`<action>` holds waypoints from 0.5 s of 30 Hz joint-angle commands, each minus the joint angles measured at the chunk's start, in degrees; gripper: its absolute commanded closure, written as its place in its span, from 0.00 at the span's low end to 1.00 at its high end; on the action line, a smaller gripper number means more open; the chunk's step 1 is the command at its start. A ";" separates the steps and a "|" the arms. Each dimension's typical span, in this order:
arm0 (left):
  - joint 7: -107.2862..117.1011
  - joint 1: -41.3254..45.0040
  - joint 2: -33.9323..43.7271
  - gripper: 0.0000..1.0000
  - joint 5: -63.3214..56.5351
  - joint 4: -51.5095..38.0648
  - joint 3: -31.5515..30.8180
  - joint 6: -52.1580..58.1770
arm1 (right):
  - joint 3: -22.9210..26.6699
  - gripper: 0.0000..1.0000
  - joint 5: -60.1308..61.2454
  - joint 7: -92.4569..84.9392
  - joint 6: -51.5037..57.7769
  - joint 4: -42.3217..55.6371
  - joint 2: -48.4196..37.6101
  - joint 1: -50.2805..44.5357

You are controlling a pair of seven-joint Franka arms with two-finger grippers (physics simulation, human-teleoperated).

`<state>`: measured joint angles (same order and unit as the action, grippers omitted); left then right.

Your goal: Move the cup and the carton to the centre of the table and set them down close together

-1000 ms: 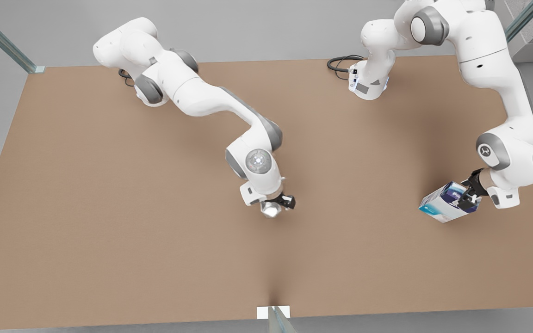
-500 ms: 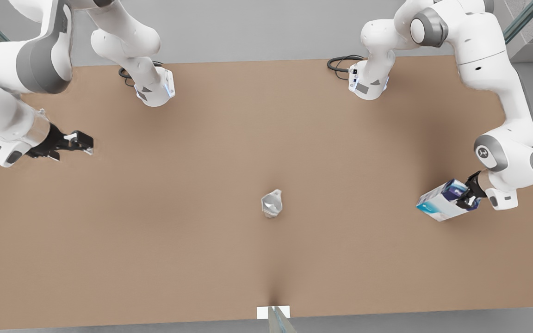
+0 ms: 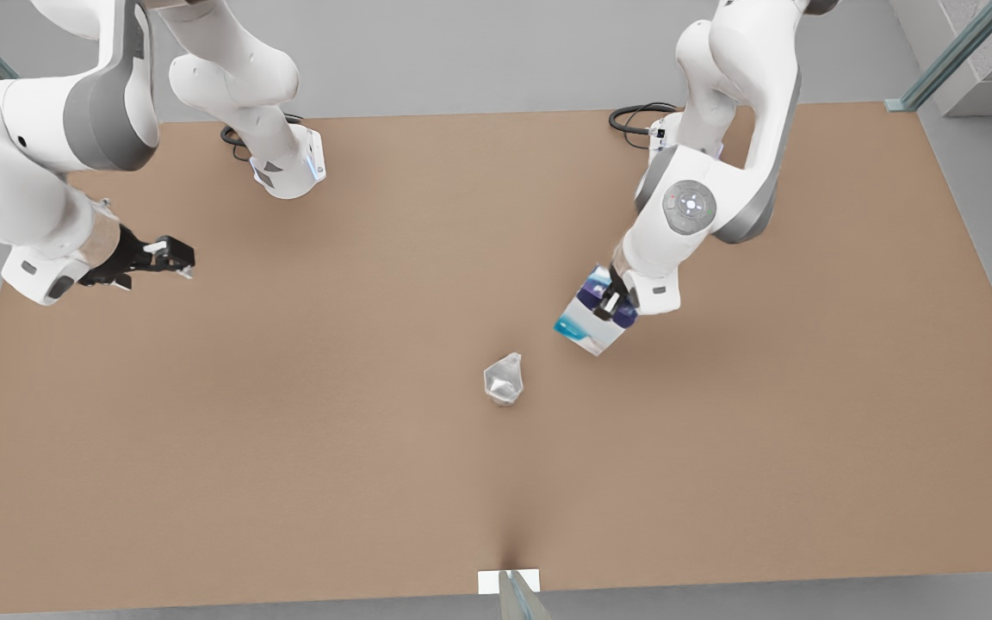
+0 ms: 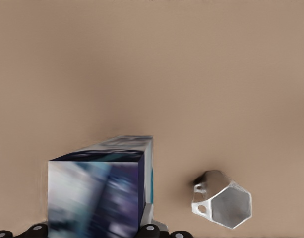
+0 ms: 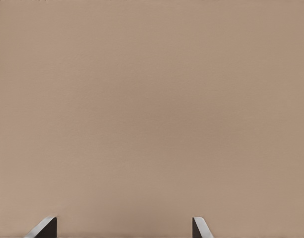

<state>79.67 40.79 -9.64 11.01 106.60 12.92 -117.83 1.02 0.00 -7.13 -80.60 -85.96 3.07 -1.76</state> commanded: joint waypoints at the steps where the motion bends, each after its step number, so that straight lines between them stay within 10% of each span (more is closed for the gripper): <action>1: -0.04 0.69 -0.03 0.40 2.88 0.45 0.00 -1.16 | 0.12 0.00 0.00 0.01 0.00 -0.08 0.00 4.13; 15: -1.01 9.57 -7.59 0.37 2.52 0.63 0.00 -4.33 | -0.14 0.00 0.18 -0.26 -0.09 0.27 1.41 5.45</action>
<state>78.50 50.34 -17.44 13.25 107.17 12.95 -122.16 0.88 0.18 -7.38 -80.68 -85.74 4.57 3.48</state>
